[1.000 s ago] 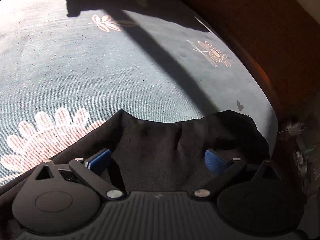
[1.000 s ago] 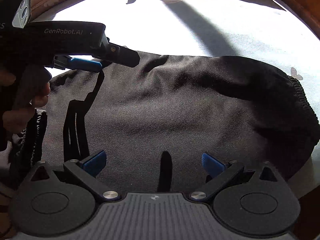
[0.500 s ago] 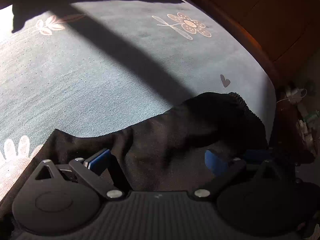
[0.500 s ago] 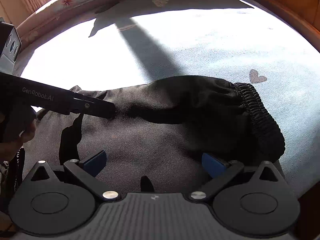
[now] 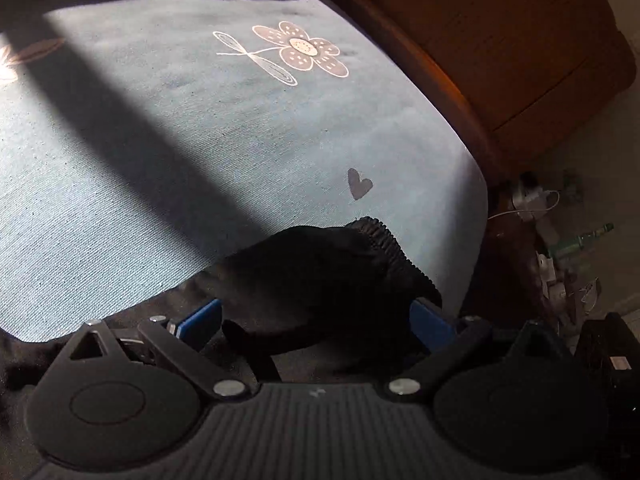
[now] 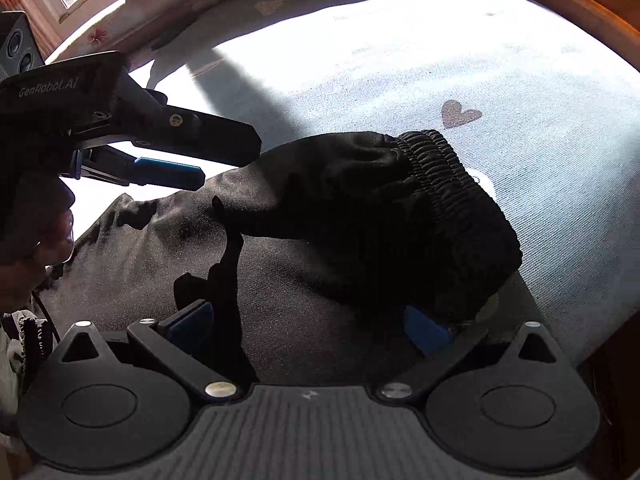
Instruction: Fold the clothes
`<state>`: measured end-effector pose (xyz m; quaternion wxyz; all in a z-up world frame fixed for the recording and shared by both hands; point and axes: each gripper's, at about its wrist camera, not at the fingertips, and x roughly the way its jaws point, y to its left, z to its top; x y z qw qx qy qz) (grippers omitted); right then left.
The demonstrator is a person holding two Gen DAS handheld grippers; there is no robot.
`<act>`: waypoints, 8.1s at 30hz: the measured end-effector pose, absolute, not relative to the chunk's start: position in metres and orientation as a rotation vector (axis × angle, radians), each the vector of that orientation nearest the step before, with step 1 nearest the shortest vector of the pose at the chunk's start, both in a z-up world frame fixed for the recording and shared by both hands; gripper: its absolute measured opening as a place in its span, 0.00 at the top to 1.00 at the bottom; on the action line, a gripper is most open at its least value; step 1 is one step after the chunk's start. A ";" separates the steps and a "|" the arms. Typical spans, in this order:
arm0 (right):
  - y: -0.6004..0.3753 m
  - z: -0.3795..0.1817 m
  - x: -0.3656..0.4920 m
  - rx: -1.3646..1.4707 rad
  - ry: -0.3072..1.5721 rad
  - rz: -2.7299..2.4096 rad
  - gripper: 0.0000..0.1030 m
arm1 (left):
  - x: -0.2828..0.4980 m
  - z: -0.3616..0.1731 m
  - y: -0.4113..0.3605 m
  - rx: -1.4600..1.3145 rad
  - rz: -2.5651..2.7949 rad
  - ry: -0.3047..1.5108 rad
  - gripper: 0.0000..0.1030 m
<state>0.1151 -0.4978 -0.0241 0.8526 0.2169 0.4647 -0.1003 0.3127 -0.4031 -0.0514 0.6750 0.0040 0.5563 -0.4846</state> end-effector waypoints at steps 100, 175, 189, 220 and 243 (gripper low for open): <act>-0.658 -0.142 0.100 1.523 0.704 0.109 0.66 | 0.145 -0.019 -0.428 0.791 -1.328 0.679 0.01; -0.538 0.018 0.128 0.906 0.880 -0.031 0.64 | 0.276 0.000 -0.194 -0.012 -0.623 1.163 0.01; -0.410 0.075 0.176 0.819 0.977 0.216 0.64 | 0.268 0.023 -0.056 -0.177 -0.379 1.145 0.01; -0.183 0.110 0.235 0.591 1.084 0.573 0.64 | 0.219 0.001 0.109 -0.509 -0.033 1.160 0.01; -0.032 0.040 0.235 -0.021 1.105 0.635 0.64 | 0.182 -0.024 0.154 -0.562 0.096 1.166 0.01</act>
